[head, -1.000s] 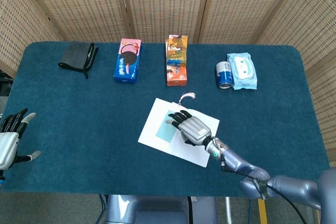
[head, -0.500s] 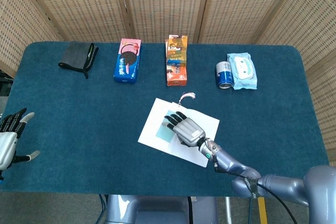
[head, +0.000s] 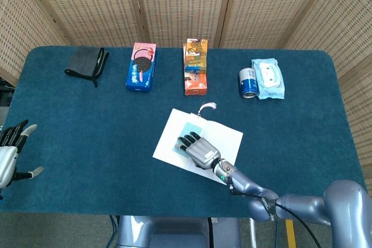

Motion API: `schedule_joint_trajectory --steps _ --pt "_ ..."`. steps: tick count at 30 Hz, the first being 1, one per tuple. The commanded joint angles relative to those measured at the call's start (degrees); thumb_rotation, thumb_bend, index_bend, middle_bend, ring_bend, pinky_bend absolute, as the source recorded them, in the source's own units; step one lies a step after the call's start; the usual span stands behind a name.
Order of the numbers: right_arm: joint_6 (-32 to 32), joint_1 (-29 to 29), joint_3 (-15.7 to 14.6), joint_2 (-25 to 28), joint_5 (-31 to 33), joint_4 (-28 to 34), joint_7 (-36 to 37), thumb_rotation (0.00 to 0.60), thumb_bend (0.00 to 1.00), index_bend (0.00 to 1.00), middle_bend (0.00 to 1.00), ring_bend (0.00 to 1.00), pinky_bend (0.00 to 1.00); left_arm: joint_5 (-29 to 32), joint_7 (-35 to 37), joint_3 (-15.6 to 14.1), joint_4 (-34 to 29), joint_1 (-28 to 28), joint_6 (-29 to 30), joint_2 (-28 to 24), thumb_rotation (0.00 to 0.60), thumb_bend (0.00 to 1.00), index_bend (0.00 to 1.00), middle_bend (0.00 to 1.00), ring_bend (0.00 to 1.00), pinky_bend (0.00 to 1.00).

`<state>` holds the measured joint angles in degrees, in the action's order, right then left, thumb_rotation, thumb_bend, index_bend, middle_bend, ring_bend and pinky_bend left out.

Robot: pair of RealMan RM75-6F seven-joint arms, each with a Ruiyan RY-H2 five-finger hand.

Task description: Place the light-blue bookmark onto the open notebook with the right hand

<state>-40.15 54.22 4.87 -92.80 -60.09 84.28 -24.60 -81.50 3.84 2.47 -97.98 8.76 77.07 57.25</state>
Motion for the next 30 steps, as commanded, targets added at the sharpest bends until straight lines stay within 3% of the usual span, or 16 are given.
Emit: schedule_joint_trajectory --steps 1,21,30 --pt "0.29 0.21 -0.85 0.35 0.76 0.47 -0.89 0.600 1.00 0.13 0.05 0.00 0.03 -0.21 0.13 -0.08 0.00 -0.04 0.09 -0.06 0.600 0.00 0.00 0.00 0.00 0.00" --pt "1.74 2.29 -4.26 2.75 2.22 0.85 -4.72 0.600 1.00 0.18 0.10 0.00 0.03 -0.19 -0.67 -0.18 -0.28 0.18 -0.13 0.15 0.600 0.00 0.00 0.00 0.00 0.00" --pt "1.45 3.88 -3.98 2.35 3.69 0.15 -6.68 0.600 1.00 0.18 0.12 0.01 0.03 -0.01 -0.28 -0.14 -0.25 0.25 -0.32 -0.05 0.600 0.00 0.00 0.00 0.00 0.00"
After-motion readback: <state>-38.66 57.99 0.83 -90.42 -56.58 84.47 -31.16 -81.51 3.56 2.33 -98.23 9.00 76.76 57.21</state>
